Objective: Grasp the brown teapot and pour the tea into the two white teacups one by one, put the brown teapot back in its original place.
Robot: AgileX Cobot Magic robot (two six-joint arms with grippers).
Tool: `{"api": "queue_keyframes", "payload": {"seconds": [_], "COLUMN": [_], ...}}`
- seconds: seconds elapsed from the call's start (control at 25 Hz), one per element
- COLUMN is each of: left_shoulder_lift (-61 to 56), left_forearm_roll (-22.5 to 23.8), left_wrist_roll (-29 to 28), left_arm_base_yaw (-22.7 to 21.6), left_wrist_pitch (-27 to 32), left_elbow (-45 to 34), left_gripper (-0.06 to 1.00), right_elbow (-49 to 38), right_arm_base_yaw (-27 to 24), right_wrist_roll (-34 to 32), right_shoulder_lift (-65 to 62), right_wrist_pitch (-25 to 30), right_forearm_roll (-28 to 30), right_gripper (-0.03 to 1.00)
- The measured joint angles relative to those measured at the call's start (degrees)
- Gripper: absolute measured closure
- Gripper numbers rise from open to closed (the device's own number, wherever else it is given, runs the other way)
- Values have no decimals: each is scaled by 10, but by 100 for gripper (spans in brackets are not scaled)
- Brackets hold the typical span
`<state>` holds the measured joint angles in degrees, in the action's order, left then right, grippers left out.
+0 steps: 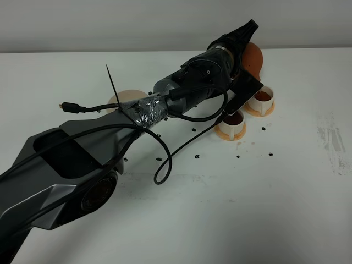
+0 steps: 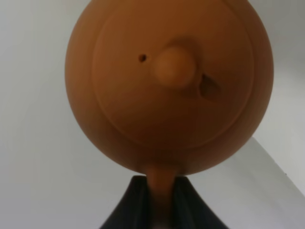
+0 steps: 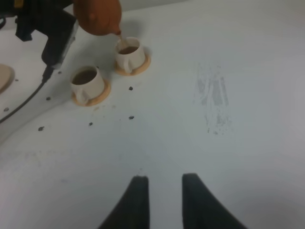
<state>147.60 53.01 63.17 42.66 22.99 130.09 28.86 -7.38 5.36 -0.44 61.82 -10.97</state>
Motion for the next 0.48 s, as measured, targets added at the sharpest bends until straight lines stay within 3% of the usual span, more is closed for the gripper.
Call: {"api": "queue_keyframes", "payload": {"seconds": [0.48], "left_shoulder_lift": [0], "left_forearm_roll": [20], "left_wrist_roll": [-5], "left_arm_base_yaw": [1], "left_wrist_pitch": [-11], "left_elbow": [0], "left_gripper": [82], "right_elbow": [0], "right_arm_base_yaw": [0], "right_wrist_roll": [0], "right_shoulder_lift": [0], "right_wrist_pitch": [0], "right_forearm_roll": [0], "right_gripper": [77]}}
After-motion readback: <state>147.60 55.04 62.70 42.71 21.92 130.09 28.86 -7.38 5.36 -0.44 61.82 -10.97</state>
